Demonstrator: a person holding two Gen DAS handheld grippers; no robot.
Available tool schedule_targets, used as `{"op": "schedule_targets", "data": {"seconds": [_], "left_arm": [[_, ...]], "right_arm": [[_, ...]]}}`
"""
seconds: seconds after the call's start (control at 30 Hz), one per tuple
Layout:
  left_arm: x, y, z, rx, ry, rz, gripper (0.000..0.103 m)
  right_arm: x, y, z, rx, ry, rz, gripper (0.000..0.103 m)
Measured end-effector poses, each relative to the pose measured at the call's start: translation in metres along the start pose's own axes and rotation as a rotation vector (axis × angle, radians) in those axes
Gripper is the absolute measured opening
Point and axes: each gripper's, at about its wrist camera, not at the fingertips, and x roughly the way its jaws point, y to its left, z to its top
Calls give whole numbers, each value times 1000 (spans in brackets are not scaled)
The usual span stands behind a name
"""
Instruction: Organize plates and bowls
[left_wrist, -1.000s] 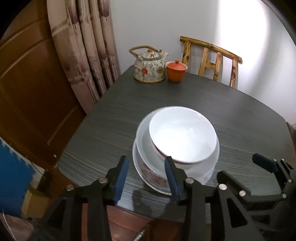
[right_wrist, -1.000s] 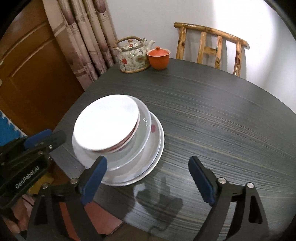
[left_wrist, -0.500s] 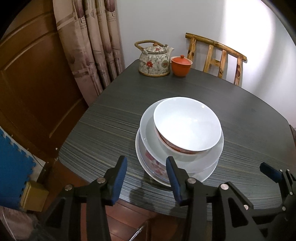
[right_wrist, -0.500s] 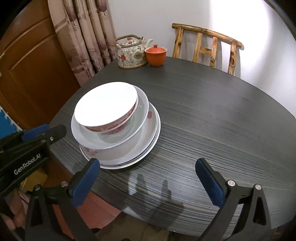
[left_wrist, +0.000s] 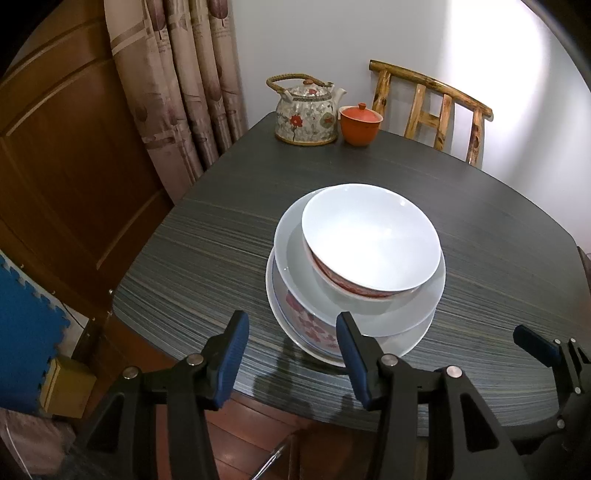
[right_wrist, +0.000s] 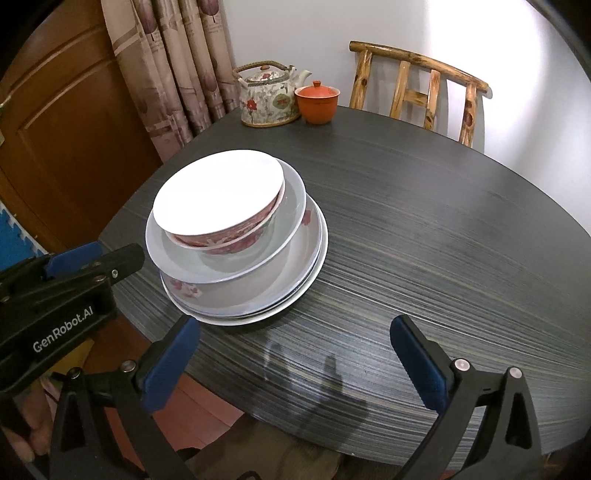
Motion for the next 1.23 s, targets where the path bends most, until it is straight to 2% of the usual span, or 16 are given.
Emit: {"op": "schedule_targets", "data": {"seconds": [0.53,1.23], "left_arm": [[10,7,2,-17,34,-9,50],[8,7,7,11,24,-7,50]], "right_arm": [[6,10,-2,-23,35,7,102],[11,18,-1,-49,54,12,102]]}}
